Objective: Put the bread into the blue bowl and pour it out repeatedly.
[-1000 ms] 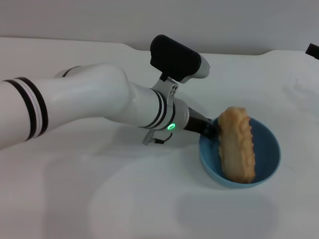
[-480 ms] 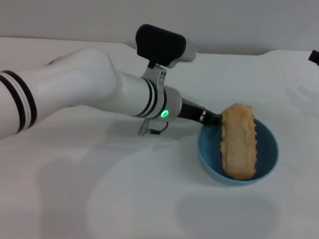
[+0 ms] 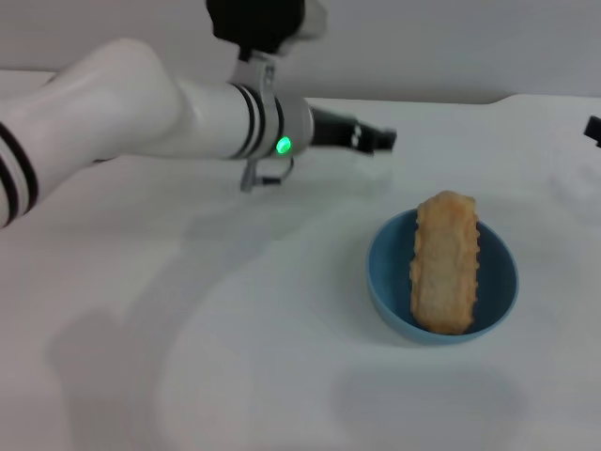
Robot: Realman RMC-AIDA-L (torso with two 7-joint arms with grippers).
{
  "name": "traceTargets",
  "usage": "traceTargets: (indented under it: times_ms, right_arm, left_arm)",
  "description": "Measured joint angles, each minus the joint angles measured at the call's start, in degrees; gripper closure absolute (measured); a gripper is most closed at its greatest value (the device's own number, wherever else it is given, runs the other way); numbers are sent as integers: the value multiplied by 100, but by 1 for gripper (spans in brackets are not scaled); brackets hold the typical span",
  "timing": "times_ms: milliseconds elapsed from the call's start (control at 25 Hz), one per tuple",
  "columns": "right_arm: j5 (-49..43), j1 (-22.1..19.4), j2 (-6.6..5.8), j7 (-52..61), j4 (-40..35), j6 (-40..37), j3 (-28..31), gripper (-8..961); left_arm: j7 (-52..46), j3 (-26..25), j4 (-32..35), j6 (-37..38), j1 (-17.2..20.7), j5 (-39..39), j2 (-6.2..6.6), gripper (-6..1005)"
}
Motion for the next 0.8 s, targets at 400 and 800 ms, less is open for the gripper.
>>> traceTargets:
  times_ms: [400, 800]
  right_arm:
    - [3493, -318, 42, -4120, 1529, 664, 21, 278]
    - [6460, -346, 60, -6583, 3164, -232, 23, 279]
  left_arm:
    - [392, 792, 429, -3303, 879, 50, -57, 250]
    - [-786, 2718, -118, -5905, 1164, 76, -73, 175]
